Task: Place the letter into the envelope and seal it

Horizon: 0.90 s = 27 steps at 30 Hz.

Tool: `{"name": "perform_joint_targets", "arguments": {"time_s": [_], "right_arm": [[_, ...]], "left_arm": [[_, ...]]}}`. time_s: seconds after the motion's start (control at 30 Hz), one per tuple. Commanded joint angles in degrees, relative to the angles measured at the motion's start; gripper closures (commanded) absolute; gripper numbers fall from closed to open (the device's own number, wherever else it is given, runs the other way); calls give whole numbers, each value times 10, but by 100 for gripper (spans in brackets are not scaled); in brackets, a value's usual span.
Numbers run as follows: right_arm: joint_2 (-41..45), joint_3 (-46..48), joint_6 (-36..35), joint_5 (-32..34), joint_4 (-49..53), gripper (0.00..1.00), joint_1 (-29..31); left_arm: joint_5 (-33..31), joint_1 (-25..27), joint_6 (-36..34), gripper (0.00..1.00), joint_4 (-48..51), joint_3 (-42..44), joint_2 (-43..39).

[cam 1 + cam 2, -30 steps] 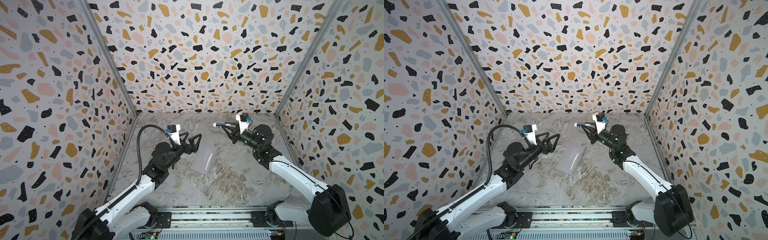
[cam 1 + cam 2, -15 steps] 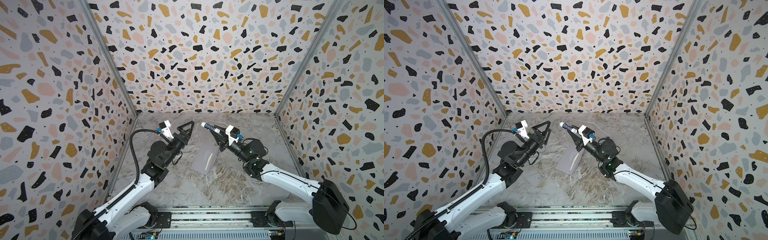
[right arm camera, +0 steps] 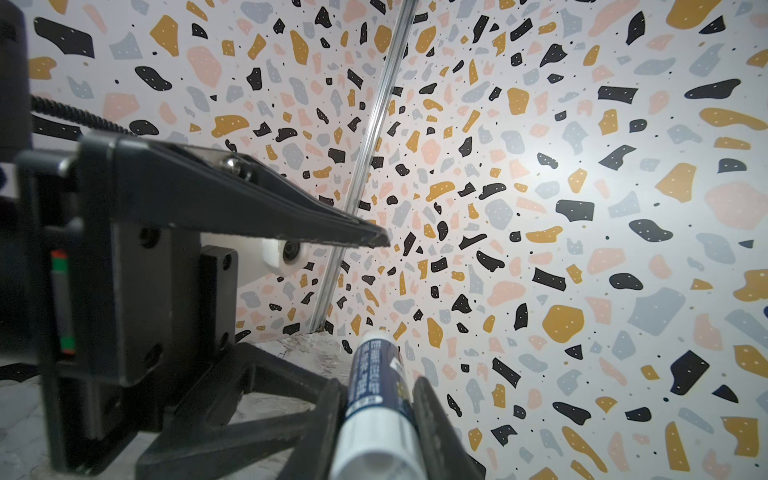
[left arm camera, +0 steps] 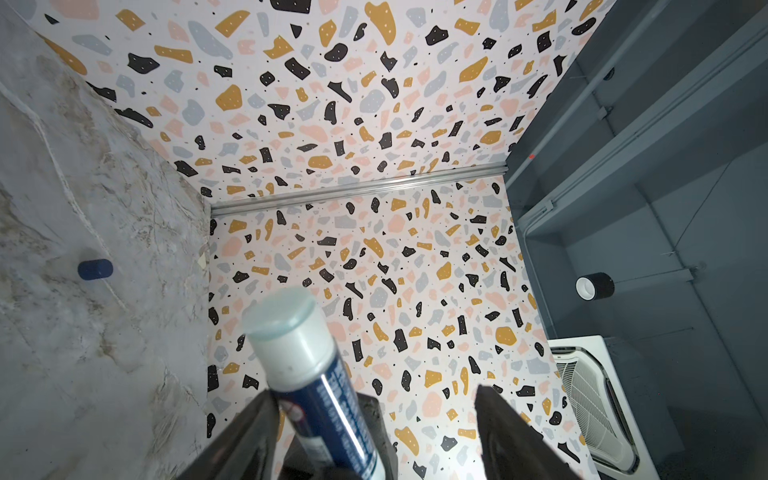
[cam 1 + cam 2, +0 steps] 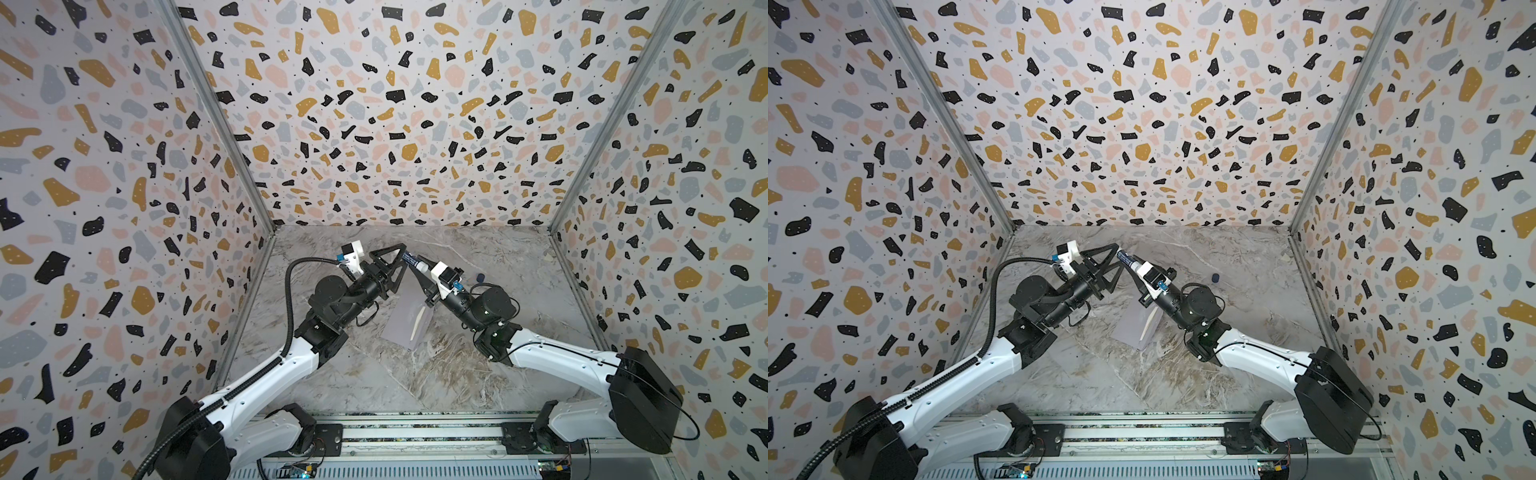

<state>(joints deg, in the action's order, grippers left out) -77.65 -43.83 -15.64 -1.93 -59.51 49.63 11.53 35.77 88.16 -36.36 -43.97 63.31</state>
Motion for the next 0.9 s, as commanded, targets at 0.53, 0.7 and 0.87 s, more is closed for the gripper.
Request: {"name": "perform_joint_targets", "arguments": {"time_s": [0.53, 0.7, 0.87], "right_arm": [[0, -7, -43, 34, -28, 100, 33], [0, -13, -41, 25, -17, 100, 35], [9, -25, -12, 30, 13, 79, 35]], "left_arm": [[-5, 4, -4, 67, -10, -25, 15], [-16, 4, -29, 91, 16, -28, 13], [-35, 4, -66, 100, 27, -26, 4]]}}
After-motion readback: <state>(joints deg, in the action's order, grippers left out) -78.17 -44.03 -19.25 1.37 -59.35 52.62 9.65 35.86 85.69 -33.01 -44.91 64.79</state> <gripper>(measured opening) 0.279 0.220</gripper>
